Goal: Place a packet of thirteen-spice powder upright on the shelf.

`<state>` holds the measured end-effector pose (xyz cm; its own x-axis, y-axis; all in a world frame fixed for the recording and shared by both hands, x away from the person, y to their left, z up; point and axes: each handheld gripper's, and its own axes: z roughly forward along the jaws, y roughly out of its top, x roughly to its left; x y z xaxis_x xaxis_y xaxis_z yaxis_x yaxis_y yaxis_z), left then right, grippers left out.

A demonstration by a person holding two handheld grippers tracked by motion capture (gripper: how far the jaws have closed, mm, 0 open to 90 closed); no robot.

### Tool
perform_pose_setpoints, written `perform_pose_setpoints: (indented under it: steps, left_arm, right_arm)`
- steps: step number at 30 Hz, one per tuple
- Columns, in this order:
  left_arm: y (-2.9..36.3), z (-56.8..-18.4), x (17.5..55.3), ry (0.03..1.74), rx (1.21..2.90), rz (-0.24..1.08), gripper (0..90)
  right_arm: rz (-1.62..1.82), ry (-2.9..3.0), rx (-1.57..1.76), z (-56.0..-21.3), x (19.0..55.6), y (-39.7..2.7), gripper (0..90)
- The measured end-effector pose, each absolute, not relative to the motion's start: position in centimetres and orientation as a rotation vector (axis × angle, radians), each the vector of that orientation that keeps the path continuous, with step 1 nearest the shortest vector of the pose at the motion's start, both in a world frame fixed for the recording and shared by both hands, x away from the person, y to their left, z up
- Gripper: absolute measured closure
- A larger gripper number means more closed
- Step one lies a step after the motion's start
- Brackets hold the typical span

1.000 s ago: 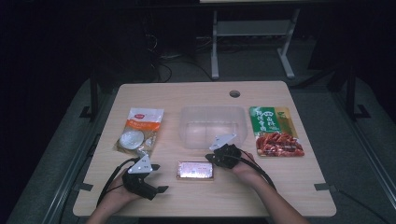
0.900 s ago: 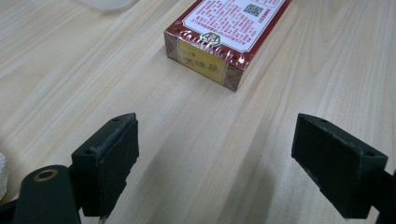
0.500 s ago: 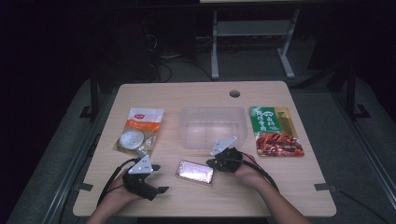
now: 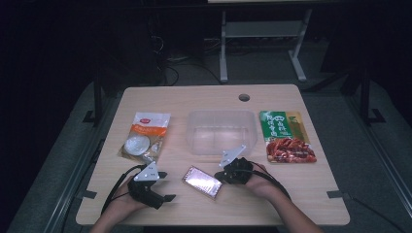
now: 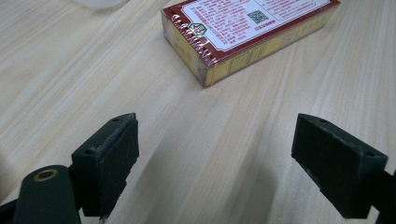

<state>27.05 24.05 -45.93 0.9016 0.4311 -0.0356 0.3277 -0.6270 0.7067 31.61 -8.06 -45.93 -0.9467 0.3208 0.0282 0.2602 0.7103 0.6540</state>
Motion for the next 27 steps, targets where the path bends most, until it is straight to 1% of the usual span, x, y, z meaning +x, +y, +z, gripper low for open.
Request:
perform_pose_setpoints:
  steps: [3, 5, 13, 16, 17, 18, 22, 27]
  left_arm:
    - [24.1, -45.9, 27.1, 0.537, 2.3, 0.176, 14.6]
    - [24.1, -45.9, 27.1, 0.539, 2.299, 0.175, 14.6]
    - [24.1, -45.9, 27.0, 0.542, 2.292, 0.175, 14.6]
    - [24.1, -46.0, 27.0, 0.545, 2.282, 0.177, 14.6]
    - [24.1, -46.0, 27.0, 0.545, 2.28, 0.178, 14.6]
    - [24.1, -46.0, 27.0, 0.545, 2.28, 0.175, 14.6]
    - [24.0, -45.9, 27.0, 0.537, 2.287, 0.168, 14.5]
    - [23.9, -45.5, 26.9, 0.539, 2.274, 0.176, 13.3]
  right_arm:
    - [1.069, 2.799, 0.506, -45.7, 31.6, -8.2, 88.4]
    - [1.075, 2.772, 0.546, -45.2, 31.5, -8.6, 83.5]
    - [1.109, 2.709, 0.732, -43.3, 29.5, -10.2, 53.2]
    - [1.125, 2.722, 0.763, -43.2, 28.5, -10.3, 39.1]
    - [1.113, 2.726, 0.761, -43.3, 28.1, -10.3, 36.6]
    - [1.112, 2.723, 0.766, -43.4, 27.6, -10.2, 34.6]
    - [1.106, 2.739, 0.771, -43.8, 26.3, -9.8, 32.2]
    - [1.081, 2.747, 0.754, -44.3, 26.3, -8.6, 26.3]
